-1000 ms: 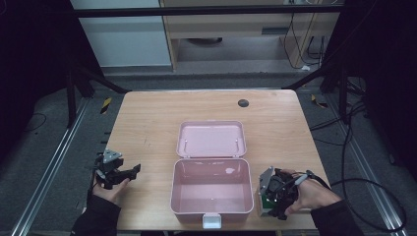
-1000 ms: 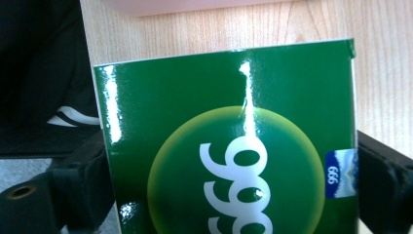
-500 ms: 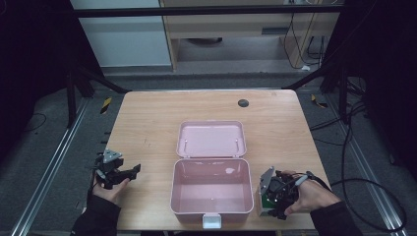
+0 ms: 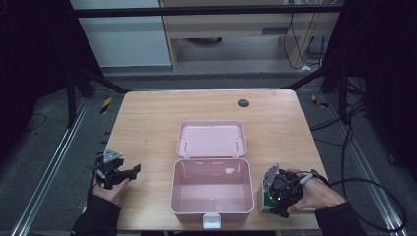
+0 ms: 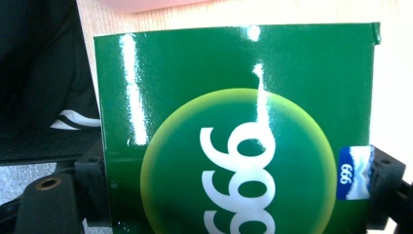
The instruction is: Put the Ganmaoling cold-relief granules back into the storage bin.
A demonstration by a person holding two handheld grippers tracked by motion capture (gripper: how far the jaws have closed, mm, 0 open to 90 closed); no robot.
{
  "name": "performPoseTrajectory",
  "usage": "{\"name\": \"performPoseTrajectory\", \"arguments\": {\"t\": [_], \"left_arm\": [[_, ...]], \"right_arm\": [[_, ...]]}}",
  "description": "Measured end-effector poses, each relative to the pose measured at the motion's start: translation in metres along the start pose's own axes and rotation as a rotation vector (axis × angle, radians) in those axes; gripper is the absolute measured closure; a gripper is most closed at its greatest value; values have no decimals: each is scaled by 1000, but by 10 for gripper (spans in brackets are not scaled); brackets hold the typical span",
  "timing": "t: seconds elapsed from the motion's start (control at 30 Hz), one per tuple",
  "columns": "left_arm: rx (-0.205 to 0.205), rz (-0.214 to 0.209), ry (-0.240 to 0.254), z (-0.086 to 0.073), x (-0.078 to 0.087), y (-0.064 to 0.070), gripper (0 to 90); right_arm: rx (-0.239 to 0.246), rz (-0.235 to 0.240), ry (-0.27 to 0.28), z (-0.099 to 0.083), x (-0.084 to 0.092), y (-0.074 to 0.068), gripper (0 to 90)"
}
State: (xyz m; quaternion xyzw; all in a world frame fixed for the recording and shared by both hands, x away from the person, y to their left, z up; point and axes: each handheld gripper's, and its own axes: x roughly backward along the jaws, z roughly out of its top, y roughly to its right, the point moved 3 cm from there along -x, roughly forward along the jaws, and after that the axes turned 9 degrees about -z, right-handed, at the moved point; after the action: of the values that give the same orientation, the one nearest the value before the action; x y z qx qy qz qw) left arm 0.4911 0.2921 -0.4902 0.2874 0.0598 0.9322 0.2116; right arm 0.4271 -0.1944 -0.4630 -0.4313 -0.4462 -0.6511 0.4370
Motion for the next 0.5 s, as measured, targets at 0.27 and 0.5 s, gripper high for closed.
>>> {"name": "performPoseTrajectory", "arguments": {"t": [0.27, 0.5], "left_arm": [[-2, 1, -6, 0, 0, 0, 256], [-2, 1, -7, 0, 0, 0, 256]], "right_arm": [[-21, -28, 45, 1, 21, 7, 156], [-26, -38, 50, 4, 38, 11, 157]]}}
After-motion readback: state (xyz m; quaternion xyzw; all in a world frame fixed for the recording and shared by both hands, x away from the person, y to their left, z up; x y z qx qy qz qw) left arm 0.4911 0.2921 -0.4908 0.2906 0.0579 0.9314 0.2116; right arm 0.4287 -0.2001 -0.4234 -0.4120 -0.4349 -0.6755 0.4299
